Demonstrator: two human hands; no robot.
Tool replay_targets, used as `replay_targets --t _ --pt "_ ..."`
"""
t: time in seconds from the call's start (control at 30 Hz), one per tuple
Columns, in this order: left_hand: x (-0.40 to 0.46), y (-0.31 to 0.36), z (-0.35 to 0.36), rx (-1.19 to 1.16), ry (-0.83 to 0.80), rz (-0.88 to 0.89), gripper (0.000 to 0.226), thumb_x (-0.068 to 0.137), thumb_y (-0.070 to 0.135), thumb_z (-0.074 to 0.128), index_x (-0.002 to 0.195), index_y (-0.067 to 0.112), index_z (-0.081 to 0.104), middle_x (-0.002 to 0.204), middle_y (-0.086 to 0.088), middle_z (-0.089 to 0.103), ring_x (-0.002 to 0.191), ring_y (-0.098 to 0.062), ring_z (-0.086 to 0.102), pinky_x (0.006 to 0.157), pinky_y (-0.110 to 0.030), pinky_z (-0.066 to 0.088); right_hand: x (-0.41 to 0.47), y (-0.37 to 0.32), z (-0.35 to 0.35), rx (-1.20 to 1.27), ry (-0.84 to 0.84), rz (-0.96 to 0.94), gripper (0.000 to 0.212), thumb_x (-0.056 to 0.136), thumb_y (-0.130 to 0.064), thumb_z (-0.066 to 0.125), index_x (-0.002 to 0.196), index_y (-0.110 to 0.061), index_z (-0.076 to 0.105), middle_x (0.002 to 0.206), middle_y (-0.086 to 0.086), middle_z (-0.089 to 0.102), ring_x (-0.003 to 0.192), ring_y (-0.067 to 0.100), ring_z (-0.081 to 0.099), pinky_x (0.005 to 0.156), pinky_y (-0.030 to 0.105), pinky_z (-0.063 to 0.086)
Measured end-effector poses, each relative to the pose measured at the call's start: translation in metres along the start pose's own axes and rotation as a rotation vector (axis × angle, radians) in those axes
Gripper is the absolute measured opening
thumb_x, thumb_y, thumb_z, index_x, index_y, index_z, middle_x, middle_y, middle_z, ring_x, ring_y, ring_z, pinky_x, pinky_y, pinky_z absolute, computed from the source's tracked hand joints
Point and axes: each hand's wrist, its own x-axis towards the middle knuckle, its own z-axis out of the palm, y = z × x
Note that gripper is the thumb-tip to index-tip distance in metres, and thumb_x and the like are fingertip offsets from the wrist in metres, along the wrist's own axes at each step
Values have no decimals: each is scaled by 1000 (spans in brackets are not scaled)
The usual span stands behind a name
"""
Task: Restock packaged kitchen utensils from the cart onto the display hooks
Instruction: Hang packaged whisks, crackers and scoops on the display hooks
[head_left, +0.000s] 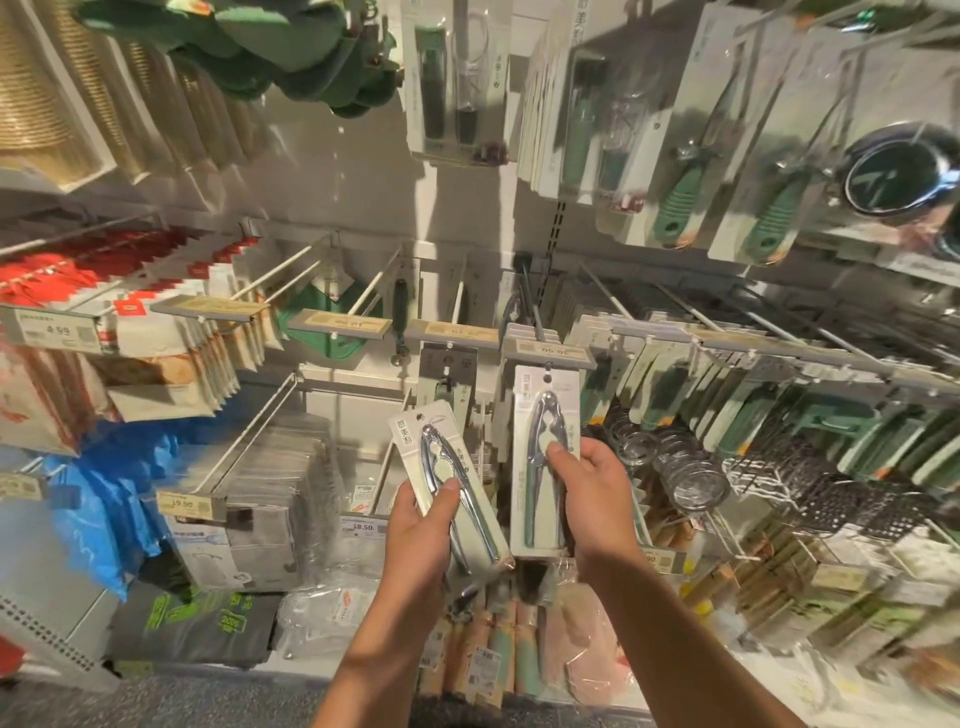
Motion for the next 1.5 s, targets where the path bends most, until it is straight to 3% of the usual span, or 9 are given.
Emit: replay_targets --t 0.23,0.37,0.57,0.73,0.9,1.13,1.23,1.3,1.5 --pt "0 4 -4 8 40 9 28 102 28 62 130 33 59 119 3 76 115 -24 70 102 -56 52 9 1 8 -60 48 -4 17 99 -33 66 109 -19 67 106 3 73 103 23 68 98 46 53" --pt "-2 7 -8 -12 43 32 34 102 26 62 135 34 58 121 2 75 115 -25 71 102 -57 53 22 -2 15 -72 77 -26 22 101 -35 63 113 -16 64 101 1 67 96 22 63 84 39 49" --pt "-2 12 -16 15 55 71 26 104 19 59 127 31 61 110 5 79 104 -19 75 98 -50 57 41 -4 30 -175 86 -9 49 101 -40 62 139 -11 53 132 10 60 121 31 58 105 49 47" --pt "-3 16 -16 66 56 102 26 103 18 61 126 30 62 108 7 79 101 -16 76 96 -47 58 63 -14 34 -221 99 46 36 103 -38 61 116 -4 62 119 15 63 111 35 58 90 39 45" --pt "-6 15 -16 92 40 116 23 102 17 62 121 30 63 104 13 79 96 -8 75 85 -33 59 69 -26 34 -261 15 205 71 101 -48 60 140 10 48 146 19 53 132 41 50 111 52 40" --pt "-2 14 -22 62 51 85 26 101 16 64 125 28 63 105 10 79 96 -12 76 91 -41 60 54 -3 22 -319 -76 301 57 105 -39 57 142 4 49 151 16 50 140 39 46 113 48 39" --pt "-2 13 -21 33 29 62 24 102 16 63 120 31 64 105 8 79 98 -15 77 91 -43 60 43 1 23 -278 -131 322 45 104 -36 59 132 -1 60 113 14 68 105 30 67 87 38 54" --pt "-2 12 -20 41 17 47 23 102 18 63 120 32 63 108 6 79 101 -18 76 94 -47 59 37 5 24 -213 -184 302 37 102 -37 61 117 -3 67 99 10 67 84 20 62 71 30 54" --pt "-2 6 -15 30 -19 43 21 103 21 61 124 24 62 107 -3 80 97 -24 77 91 -50 60 14 6 32 -199 -342 143 23 102 -35 63 111 -16 71 106 6 74 86 16 66 87 35 58"
